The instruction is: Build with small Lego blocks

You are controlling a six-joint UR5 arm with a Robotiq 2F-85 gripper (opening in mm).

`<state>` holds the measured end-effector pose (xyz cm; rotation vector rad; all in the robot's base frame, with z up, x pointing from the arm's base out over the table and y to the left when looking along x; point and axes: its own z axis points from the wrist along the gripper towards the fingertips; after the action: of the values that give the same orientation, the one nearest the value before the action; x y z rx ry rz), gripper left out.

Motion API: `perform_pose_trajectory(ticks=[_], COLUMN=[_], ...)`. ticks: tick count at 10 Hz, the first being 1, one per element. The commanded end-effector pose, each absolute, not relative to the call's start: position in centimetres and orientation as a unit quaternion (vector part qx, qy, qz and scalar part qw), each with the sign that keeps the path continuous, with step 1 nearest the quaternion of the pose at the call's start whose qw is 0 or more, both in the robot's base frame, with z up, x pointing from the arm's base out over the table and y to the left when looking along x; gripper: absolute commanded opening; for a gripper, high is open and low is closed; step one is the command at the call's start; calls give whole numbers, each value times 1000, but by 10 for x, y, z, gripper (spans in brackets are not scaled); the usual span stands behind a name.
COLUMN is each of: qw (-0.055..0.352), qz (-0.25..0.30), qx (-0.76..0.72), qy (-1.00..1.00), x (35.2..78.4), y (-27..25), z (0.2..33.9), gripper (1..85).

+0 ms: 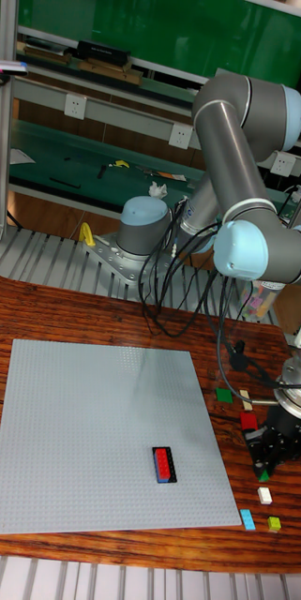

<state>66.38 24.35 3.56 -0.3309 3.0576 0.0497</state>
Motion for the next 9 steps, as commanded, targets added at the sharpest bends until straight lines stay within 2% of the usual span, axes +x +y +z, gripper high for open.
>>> perform_pose_trajectory(ticks=[1,4,6,7,8,9], qw=[25,40,45,46,43,32], qz=[14,25,-15,-1,-10,-9], qx=[-158,-134,-104,-104,-110,-127], qy=[987,990,993,994,993,991], x=[657,661,666,666,665,664], y=[223,238,217,224,220,198], z=[34,29,29,29,28,39], gripper=[13,13,13,13,13,13])
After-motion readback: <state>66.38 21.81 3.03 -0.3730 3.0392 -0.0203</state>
